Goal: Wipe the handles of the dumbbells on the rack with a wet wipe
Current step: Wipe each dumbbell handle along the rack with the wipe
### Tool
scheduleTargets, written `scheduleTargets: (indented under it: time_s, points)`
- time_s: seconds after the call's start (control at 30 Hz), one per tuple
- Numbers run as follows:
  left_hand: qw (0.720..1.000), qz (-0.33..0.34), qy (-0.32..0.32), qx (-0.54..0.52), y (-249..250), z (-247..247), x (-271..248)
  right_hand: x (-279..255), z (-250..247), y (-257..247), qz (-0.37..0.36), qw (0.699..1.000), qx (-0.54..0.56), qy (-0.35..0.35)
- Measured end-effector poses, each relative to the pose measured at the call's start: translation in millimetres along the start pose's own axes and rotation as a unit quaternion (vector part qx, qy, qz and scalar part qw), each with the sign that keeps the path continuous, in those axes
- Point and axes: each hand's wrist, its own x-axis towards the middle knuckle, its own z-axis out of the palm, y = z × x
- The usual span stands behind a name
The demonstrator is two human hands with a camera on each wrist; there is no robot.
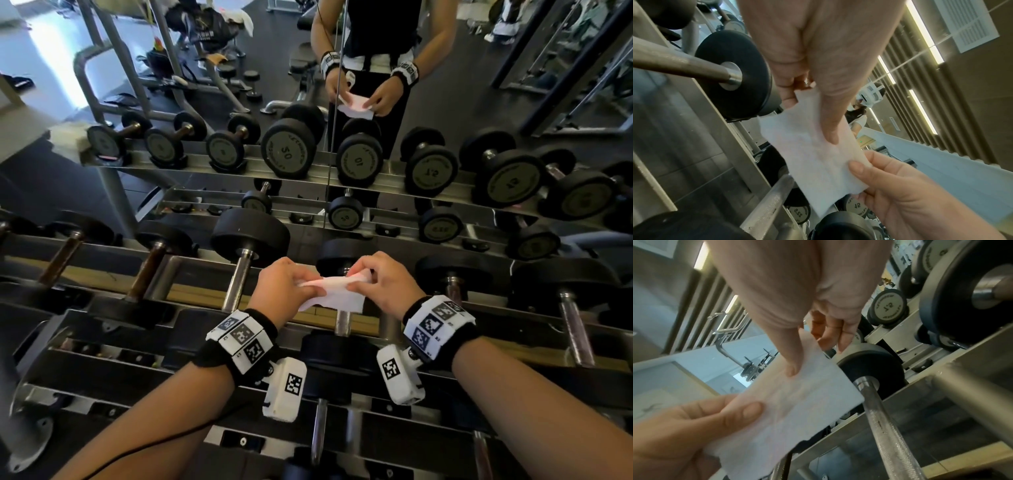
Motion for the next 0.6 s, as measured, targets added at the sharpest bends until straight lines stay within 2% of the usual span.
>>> scheduleTargets:
  time_s: [0.1,0.17,0.23,0.3,0.4,0.47,0.53,0.6]
  points:
    - [1.000,0.002,-0.018,0.011,-6,-1,3,6,0,4,-0.005,1.000,0.021,0.006]
    - [0.999,0.033,-0.041,0.012,-7,-1,3,9,2,6,-0.011,0.998,0.058,-0.011]
    - [0.995,0.053,-0.077,-0.030,-7,-1,4,12,3,8,-0.010,0.996,0.082,-0.019]
    - [0.990,0.041,-0.109,-0.080,-6,0,3,14,4,8,-0.006,0.996,0.092,-0.006]
    - [0.988,0.029,-0.116,-0.097,-8,3,2,17,5,10,-0.007,0.987,0.155,0.032]
    - [0.979,0.014,-0.118,-0.166,-9,5,-1,18,9,10,0.017,0.976,0.208,0.057]
    - [0.958,-0.001,-0.111,-0.265,-10,8,-4,20,18,9,0.046,0.963,0.256,0.073]
    - [0.940,-0.023,-0.080,-0.329,-11,11,-5,18,29,4,0.037,0.963,0.251,0.097]
